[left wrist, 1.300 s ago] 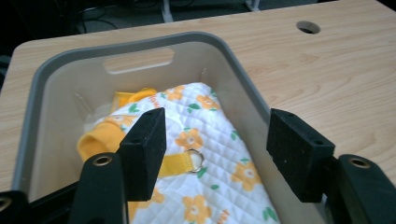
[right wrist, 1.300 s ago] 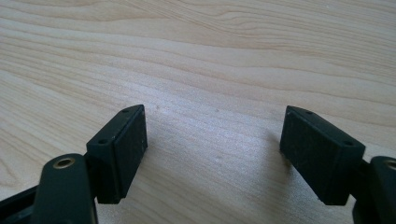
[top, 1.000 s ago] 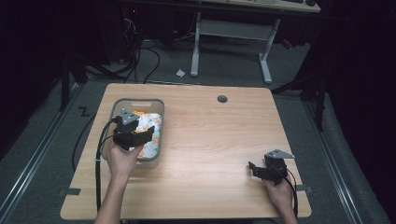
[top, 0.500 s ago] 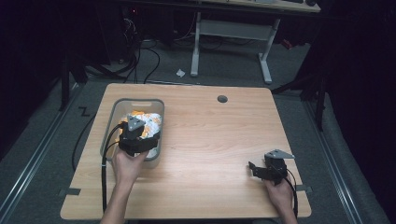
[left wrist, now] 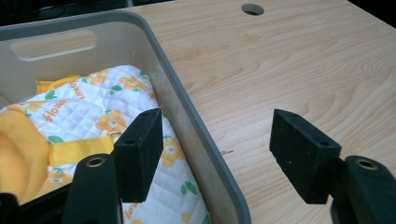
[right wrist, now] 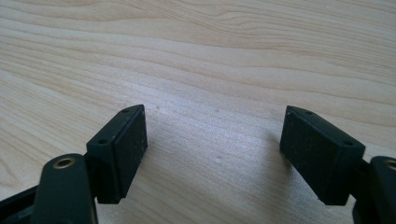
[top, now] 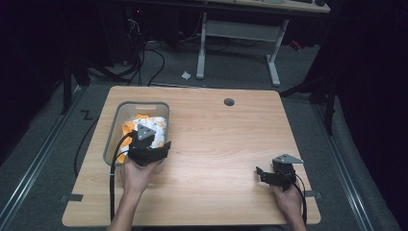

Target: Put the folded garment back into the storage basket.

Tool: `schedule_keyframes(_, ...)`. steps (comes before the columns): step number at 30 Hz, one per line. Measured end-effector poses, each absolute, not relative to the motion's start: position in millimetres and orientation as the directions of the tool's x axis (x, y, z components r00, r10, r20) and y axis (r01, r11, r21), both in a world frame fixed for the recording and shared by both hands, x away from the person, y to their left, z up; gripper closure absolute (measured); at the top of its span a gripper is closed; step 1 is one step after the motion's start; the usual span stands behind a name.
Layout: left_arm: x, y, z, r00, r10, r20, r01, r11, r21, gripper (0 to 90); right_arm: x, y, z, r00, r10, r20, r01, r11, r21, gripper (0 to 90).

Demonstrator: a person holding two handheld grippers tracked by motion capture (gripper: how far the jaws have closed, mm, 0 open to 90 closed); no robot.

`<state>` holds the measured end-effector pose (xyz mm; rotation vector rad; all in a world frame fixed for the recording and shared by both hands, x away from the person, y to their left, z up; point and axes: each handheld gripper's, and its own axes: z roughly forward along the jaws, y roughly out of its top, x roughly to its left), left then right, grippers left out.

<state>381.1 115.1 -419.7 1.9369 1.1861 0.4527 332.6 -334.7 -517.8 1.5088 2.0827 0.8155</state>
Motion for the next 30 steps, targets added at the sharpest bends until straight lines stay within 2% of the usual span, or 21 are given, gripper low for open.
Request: schedule_keyframes(30, 368.6, 68.6, -433.4, 0.595, 0.793, -0.133, 0.554, -0.285, 0.782, 35.6, 332.7, -334.7, -517.8, -0.309, 0.951, -0.009, 0.692, 0.231, 0.684, 23.2)
